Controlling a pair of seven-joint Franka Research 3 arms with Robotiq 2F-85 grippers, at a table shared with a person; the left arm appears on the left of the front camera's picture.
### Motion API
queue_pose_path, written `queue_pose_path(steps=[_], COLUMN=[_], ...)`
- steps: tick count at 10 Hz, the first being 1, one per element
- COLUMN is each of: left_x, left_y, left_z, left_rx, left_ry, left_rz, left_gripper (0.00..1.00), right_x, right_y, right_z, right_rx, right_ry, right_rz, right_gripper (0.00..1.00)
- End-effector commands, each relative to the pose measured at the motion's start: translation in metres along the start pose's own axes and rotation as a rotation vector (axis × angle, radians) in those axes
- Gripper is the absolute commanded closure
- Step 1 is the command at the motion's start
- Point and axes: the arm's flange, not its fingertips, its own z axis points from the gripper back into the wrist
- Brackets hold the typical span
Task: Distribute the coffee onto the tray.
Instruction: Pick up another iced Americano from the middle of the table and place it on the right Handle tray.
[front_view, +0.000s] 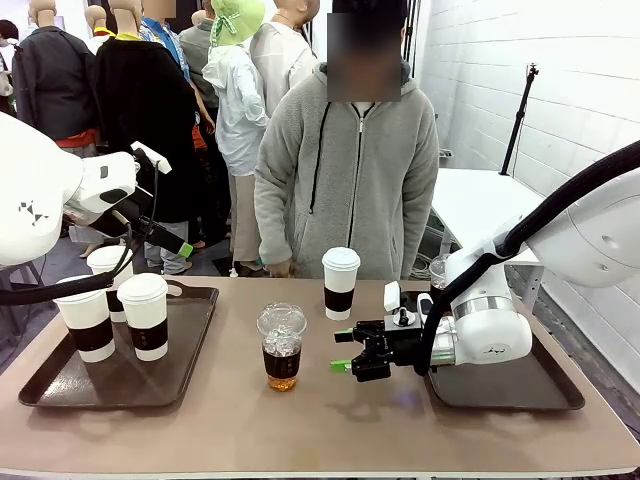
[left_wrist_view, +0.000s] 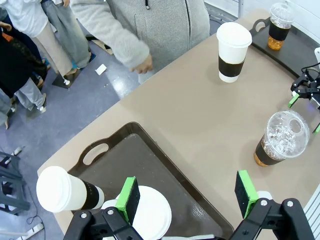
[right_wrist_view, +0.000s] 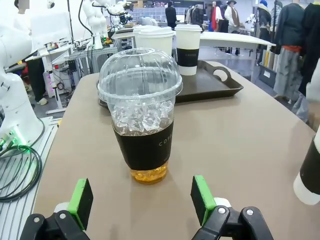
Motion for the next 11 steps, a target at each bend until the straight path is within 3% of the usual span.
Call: queue_pose_path(steps=[1,11], left_x=[0.001,0.001], left_y=[0.002,0.002], left_z=[0.0,0.0], left_rx=[-0.001,-0.001], left_ry=[0.007,0.007], left_rz=[0.003,0.003], left_gripper=[0.0,0.0], right_x=[-0.001,-0.013], right_y=[0.001,-0.026], right_z=[0.0,-0.063], right_rx=[0.01,0.083], right_ry=[-0.002,-0.032], right_rz=[-0.007,0.028], right_gripper=[0.0,0.0])
